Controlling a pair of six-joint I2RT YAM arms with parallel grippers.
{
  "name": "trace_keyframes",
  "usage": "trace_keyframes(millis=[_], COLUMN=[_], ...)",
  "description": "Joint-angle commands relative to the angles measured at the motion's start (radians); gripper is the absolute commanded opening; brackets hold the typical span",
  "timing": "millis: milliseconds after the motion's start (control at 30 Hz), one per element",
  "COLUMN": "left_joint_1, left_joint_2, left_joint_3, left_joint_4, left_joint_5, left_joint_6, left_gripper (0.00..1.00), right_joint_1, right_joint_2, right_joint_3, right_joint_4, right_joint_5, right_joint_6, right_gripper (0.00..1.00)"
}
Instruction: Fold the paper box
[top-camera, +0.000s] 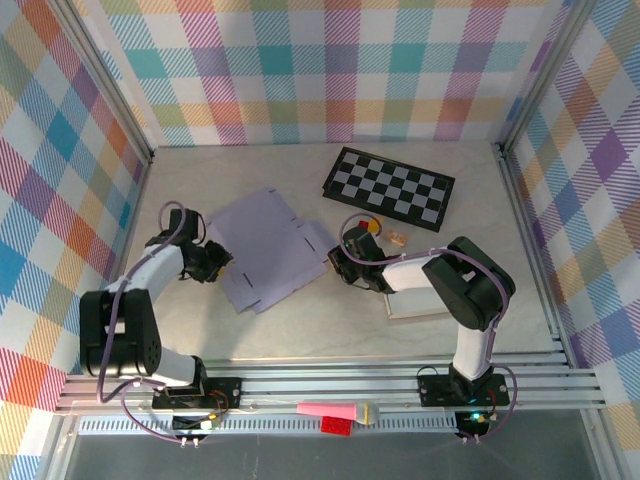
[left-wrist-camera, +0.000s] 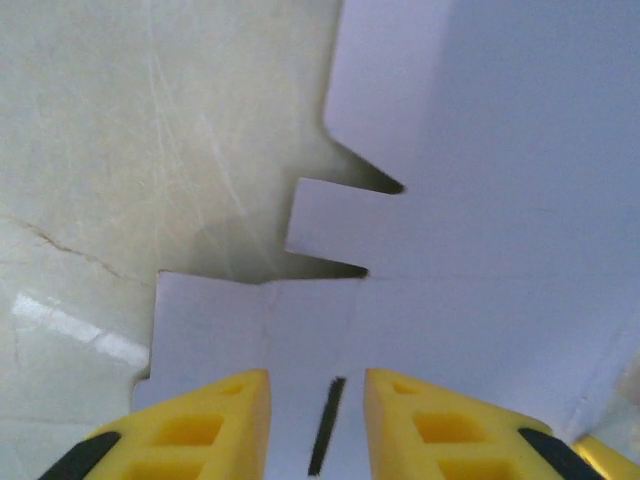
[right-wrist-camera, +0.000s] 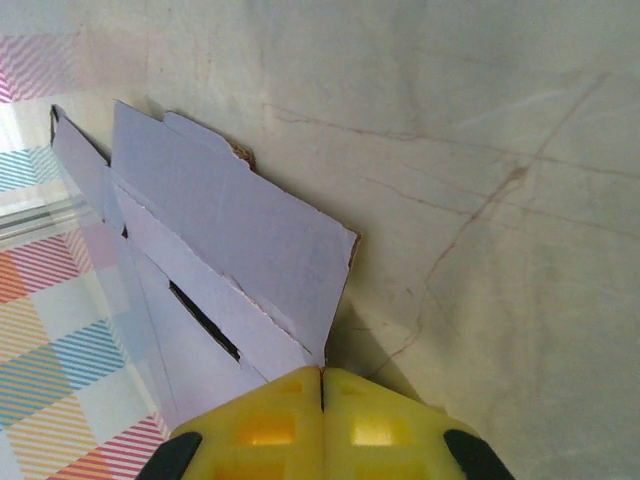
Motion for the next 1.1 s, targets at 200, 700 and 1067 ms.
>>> trace_keyframes(millis=[200, 700, 1067], left_joint_1=[-0.264, -0.97, -1.063], left_joint_2=[-0.245, -0.302, -0.018], left_joint_3=[0.008, -0.074, 0.0], left_joint_4=[-0.125, -0.114, -0.072], left_joint_5=[-0.245, -0.797, -1.241], left_joint_6=[0.163, 0.675, 0.713], left_gripper=[0.67, 0.78, 0.84], right_joint_1=[-0.003, -0.068, -0.107], right_joint_2=[-0.117, -0.122, -0.11], right_joint_3=[0.108, 0.322, 0.433], right_joint_4=[-0.198, -0.574, -0.791], right_joint_5=[0.004, -0.105, -0.16], right_joint_6=[-0.003, 0.012, 0.015], right_gripper=[0.0, 0.0, 0.0])
